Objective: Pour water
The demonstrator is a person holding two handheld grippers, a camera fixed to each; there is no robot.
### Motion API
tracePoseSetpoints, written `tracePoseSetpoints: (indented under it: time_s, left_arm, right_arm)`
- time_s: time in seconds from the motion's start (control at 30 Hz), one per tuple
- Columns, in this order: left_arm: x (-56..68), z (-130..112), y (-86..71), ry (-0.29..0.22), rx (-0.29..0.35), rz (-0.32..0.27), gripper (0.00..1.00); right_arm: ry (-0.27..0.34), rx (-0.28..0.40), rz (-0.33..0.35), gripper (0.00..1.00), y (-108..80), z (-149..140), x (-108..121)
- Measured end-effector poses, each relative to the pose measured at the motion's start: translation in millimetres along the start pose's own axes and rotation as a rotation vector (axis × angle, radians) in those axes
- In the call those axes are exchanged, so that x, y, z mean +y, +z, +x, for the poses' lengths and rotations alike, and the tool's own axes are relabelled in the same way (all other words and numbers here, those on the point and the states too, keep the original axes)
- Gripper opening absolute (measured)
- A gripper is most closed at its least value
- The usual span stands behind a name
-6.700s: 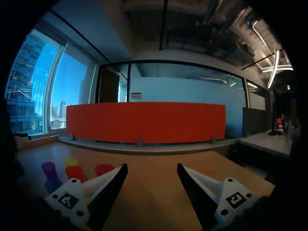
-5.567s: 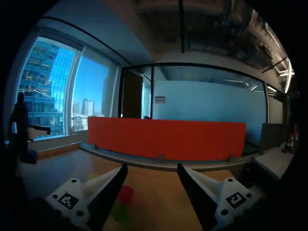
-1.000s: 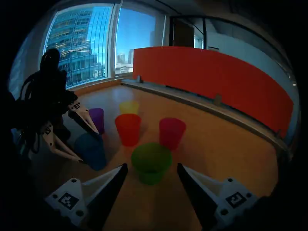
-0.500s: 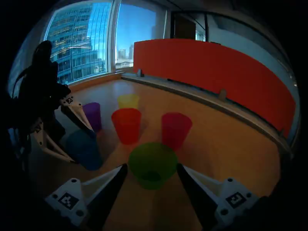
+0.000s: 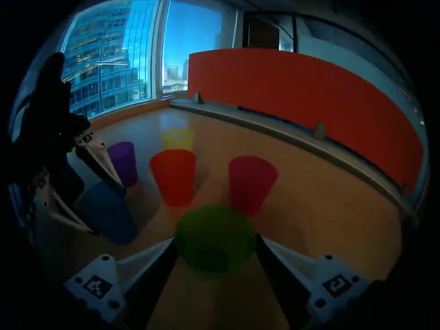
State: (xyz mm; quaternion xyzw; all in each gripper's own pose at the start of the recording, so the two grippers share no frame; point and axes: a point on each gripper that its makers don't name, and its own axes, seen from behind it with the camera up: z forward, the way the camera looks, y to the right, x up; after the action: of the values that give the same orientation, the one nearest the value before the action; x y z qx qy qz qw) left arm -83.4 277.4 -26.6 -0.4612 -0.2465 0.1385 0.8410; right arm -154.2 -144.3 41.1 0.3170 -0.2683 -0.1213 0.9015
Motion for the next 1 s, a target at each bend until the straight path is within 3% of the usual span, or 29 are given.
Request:
tracePoseSetpoints:
  time_s: [0.17, 0.47, 0.77, 1.0]
  left_arm:
    - [-0.5, 0, -0.3, 0.0, 0.002, 0.001, 0.88]
    - [-1.0, 3, -0.7, -0.001, 0.01, 0.003, 0.88]
    - [-0.8, 19, -12.2, 0.001, 0.045, 0.017, 0.88]
    - [-0.9, 38, -30.3, 0.003, 0.094, 0.045, 0.88]
  right_arm:
    - [-0.007, -0.002, -0.001, 0.92, 4.3, -2, -1]
    - [0.009, 0.024, -0.003, 0.91, -2.1, 6, -1]
    - [0.006, 0.067, -0.008, 0.91, -24.2, 24, -4]
    - [-0.011, 0.109, -0.011, 0.91, -46.8, 41, -12]
